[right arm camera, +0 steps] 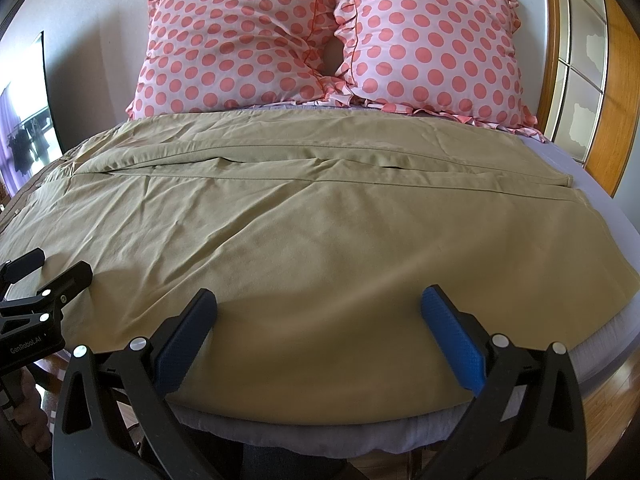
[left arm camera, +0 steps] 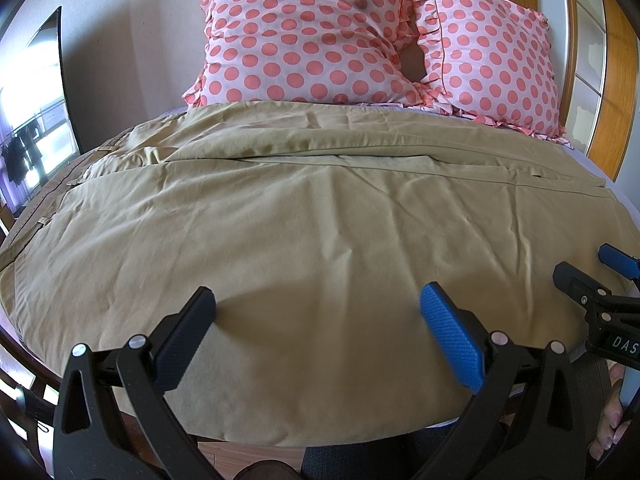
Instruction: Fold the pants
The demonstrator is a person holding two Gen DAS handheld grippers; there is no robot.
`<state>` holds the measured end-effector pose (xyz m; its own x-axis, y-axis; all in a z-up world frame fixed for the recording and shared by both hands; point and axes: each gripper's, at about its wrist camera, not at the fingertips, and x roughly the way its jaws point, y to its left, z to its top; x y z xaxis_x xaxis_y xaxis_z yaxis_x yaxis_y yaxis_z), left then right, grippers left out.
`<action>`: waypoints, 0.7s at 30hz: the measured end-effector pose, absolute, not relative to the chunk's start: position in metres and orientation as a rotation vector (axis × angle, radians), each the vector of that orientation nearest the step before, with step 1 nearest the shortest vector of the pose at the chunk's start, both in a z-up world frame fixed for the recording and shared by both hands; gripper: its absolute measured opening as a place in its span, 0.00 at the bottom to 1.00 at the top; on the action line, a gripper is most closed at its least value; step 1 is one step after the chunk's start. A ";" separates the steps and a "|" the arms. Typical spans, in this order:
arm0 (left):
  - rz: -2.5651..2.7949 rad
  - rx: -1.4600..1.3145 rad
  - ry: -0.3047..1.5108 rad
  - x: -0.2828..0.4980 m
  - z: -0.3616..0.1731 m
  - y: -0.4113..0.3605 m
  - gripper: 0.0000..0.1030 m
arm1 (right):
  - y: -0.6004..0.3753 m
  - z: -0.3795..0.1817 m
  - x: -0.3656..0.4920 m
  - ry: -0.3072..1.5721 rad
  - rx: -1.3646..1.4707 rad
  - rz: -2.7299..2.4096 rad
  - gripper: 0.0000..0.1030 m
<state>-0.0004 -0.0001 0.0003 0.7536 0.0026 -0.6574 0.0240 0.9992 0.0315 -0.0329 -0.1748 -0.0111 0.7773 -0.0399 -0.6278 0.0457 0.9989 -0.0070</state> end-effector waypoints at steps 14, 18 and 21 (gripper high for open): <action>-0.012 0.039 0.715 0.000 0.000 0.000 0.98 | -0.175 -0.011 -0.033 0.678 0.009 -0.046 0.99; -0.012 0.039 0.714 0.000 0.000 0.000 0.98 | -0.174 -0.011 -0.033 0.677 0.009 -0.047 0.99; -0.012 0.039 0.714 -0.001 0.000 0.000 0.98 | -0.174 -0.012 -0.034 0.676 0.008 -0.047 0.99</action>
<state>-0.0005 -0.0001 0.0004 0.7558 0.0027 -0.6548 0.0241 0.9992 0.0320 -0.0343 -0.1736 -0.0117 0.7789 -0.0405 -0.6258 0.0460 0.9989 -0.0074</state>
